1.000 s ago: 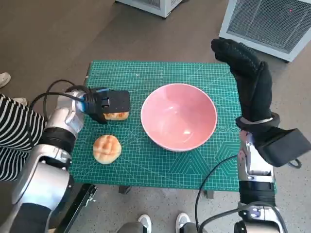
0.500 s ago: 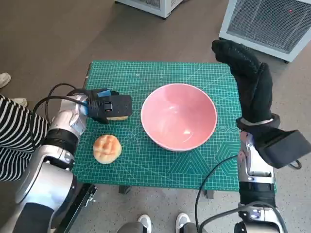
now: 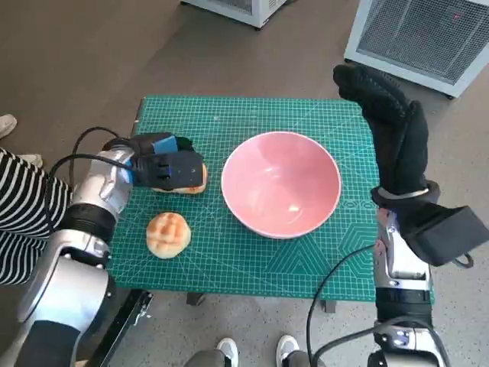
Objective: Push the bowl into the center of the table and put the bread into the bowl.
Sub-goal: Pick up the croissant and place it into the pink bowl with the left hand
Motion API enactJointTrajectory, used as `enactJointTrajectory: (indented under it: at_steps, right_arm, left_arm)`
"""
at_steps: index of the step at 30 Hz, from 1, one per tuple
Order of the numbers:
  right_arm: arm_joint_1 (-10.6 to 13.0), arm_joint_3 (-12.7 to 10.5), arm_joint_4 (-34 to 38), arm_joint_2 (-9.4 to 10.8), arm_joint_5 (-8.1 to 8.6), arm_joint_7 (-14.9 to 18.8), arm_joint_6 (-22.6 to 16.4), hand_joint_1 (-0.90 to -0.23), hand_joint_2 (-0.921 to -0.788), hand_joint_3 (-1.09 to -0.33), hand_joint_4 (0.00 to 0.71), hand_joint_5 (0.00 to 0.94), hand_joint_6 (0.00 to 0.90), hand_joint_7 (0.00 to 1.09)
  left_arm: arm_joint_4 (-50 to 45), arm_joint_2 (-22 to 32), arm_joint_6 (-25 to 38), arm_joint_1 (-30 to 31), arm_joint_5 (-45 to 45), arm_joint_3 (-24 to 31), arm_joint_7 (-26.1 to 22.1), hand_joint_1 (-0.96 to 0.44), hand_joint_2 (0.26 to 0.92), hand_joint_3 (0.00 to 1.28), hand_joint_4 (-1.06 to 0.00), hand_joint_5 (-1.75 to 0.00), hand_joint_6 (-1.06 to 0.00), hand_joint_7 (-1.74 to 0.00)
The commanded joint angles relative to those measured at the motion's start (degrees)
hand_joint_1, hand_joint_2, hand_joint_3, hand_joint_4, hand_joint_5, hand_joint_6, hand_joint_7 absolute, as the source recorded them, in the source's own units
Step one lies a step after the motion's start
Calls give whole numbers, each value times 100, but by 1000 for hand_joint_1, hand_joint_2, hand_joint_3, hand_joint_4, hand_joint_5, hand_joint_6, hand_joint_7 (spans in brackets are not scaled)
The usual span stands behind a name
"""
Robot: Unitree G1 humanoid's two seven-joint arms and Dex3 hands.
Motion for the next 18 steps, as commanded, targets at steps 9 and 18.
enactJointTrajectory:
  at_steps: [9,18]
  right_arm:
    - [112,-24,42,10,144,54,156,-750,-921,-725,191,4,0,594]
    - [142,-20,-39,-10,198,77,208,-747,-921,-725,191,4,-1,593]
  left_arm:
    - [-583,287,-561,-438,-469,580,141,1,920,52,-699,-1068,-654,-1222]
    - [-1296,413,-935,-348,-842,1021,187,1,919,33,-740,-1031,-659,-1210]
